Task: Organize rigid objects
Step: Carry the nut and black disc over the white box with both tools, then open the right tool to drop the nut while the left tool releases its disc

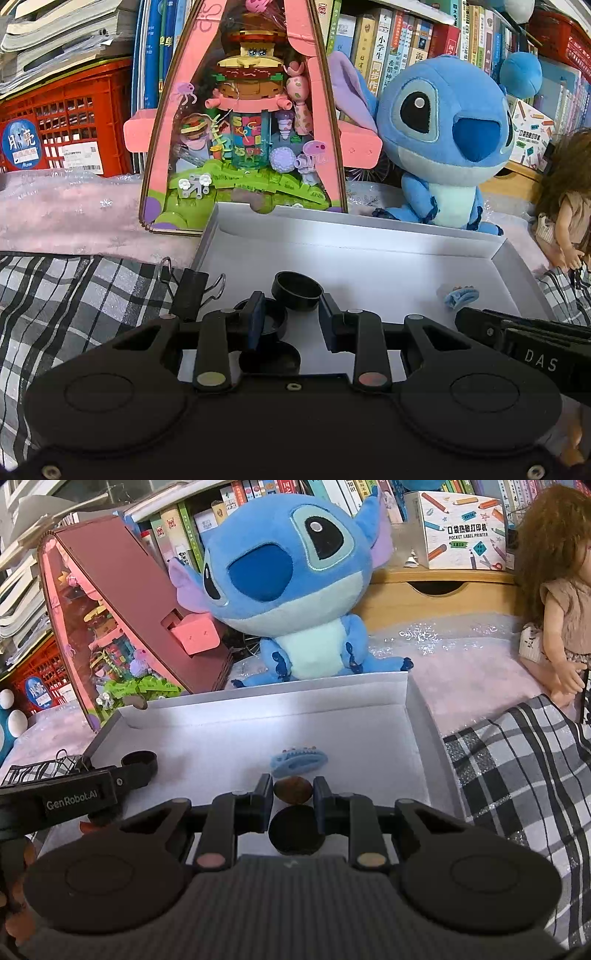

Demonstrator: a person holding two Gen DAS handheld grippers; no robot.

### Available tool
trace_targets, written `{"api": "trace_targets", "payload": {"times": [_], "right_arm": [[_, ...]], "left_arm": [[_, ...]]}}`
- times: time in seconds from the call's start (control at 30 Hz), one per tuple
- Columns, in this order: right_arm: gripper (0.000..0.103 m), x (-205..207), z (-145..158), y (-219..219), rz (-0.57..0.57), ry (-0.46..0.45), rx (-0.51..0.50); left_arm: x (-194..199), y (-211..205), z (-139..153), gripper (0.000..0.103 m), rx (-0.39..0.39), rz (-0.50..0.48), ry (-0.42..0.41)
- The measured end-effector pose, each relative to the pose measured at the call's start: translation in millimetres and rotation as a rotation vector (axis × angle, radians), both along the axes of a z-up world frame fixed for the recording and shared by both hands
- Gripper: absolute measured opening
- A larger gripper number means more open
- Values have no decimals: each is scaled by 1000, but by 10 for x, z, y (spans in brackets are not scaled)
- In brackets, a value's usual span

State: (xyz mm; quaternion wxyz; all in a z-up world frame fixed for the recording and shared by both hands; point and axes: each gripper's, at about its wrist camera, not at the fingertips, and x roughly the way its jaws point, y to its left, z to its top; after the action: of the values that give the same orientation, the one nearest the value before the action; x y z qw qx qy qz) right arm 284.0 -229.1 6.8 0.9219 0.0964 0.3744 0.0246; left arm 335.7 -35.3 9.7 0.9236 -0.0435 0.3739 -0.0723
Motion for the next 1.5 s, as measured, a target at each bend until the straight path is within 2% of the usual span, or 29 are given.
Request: {"api": "trace_targets", "payload": {"times": [0.33,0.4,0.5,0.53,0.6,0.77,0.9,1.07,1.3,1.5], "right_arm": [[28,-3,-4,-4,-1,-1,-1],[32,-5,-7,-1,-3,-3,0],[33,-14,-8,3,-6,-9,-3],[36,-16,-5,2,-6,-10,-3],[50,-27,-1,-1,-10,-13,1],[65,-66,36,18,-10,-26,-14],[75,-109,95,15,-17,-39,-9],[84,-184,168,16,-16,-63,-25],[90,-264,214,-2,-27,-81,-34],[97,-379,277,-18,-34,-117,-38]], "left_arm": [[-24,-18,-11,31,16,-2,-14],[-25,-20,-10,31,18,-2,-15],[-30,-25,-9,41,24,2,-14],[-37,-26,-9,44,26,4,-14],[-53,-24,-4,49,29,4,-13],[-117,-29,56,68,43,1,-27],[-172,-34,96,74,40,-5,-27],[-281,-44,129,79,54,-9,-38],[-419,24,199,84,70,-11,-57],[-532,145,290,86,39,10,-68]]}}
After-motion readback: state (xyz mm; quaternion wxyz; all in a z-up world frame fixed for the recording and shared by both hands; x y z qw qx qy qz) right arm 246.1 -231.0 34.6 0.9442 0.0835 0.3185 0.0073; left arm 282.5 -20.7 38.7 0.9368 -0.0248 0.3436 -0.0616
